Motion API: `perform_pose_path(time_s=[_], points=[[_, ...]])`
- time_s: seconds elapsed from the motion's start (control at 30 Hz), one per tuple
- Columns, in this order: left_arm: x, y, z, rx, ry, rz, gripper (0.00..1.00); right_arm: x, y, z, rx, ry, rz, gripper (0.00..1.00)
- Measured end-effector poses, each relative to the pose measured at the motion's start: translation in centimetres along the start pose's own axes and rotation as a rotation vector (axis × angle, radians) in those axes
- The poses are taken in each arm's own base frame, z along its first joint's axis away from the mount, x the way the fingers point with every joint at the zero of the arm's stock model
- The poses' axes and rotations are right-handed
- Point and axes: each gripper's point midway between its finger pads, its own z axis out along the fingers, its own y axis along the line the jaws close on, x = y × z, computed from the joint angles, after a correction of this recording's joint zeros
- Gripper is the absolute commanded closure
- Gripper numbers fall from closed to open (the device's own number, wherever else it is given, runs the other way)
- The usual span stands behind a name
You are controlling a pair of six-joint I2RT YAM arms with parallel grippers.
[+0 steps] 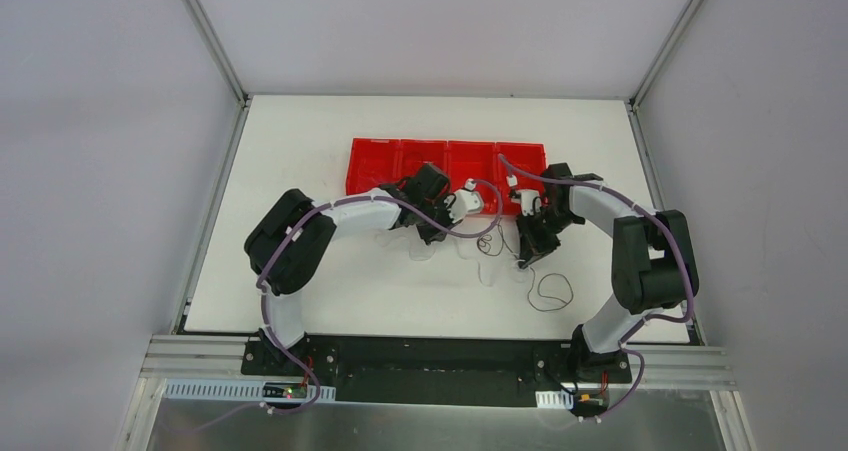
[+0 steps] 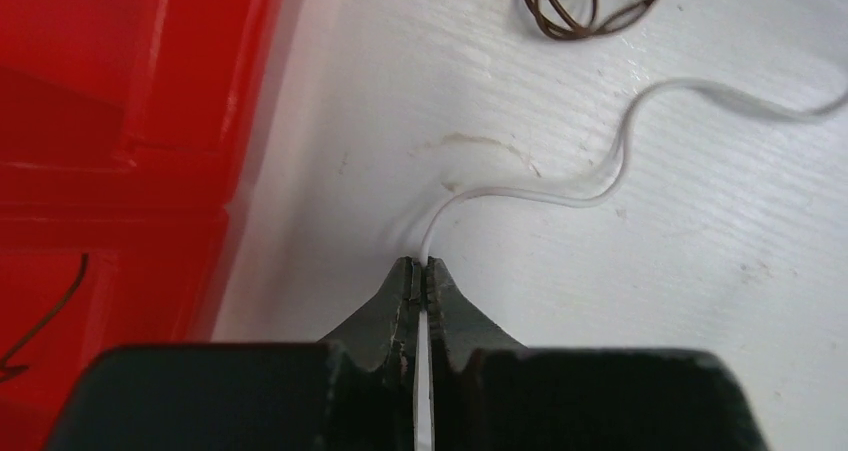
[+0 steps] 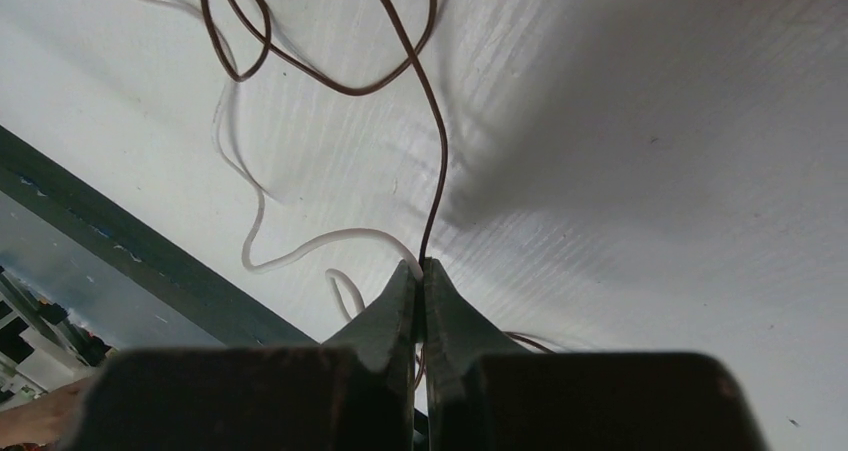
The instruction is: Untangle the cables
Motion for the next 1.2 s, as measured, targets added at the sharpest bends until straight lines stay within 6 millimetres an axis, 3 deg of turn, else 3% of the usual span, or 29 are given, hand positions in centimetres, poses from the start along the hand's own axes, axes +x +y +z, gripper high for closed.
perform_pose_path(time_s=[0.1, 0.2, 0.3, 0.5, 0.7, 0.83, 0.97, 1.2], points=[[0.9, -0.7, -1.2, 0.018, 0.032, -0.004, 1.0, 0.2, -0.8, 0.0, 0.04, 0.01, -0.01, 0.9], [1.7, -1.5, -4.0, 0.059, 0.055, -0.042, 1.0, 0.8, -2.2, 0.2, 0.109, 0.031, -0.025, 0.78], [0.4, -0.5, -9.2, 0.044, -0.015, -0.108, 1.0, 1.4, -2.9, 0.1, 0.143, 0.055, -0.023, 0.73], [-2.7, 4.0, -20.3, -0.099, -0.23, -0.216, 1.0, 1.8, -3.1, -0.1, 0.163, 0.073, -0.018, 0.7], [-6.5, 4.8, -27.9, -0.173, -0.389, -0.238, 1.0, 2.2, -3.7, -0.4, 0.196, 0.094, -0.025, 0.7], [-9.7, 4.3, -31.9, -0.186, -0.493, -0.224, 1.0, 2.3, -3.8, -0.6, 0.204, 0.103, -0.03, 0.68], [-12.0, 3.8, -34.6, -0.194, -0.563, -0.232, 1.0, 2.2, -3.7, -0.8, 0.198, 0.103, -0.033, 0.6], [-15.9, 5.0, -36.6, -0.173, -0.634, -0.271, 1.0, -0.9, -1.9, -3.8, 0.17, -0.03, -0.068, 0.44]])
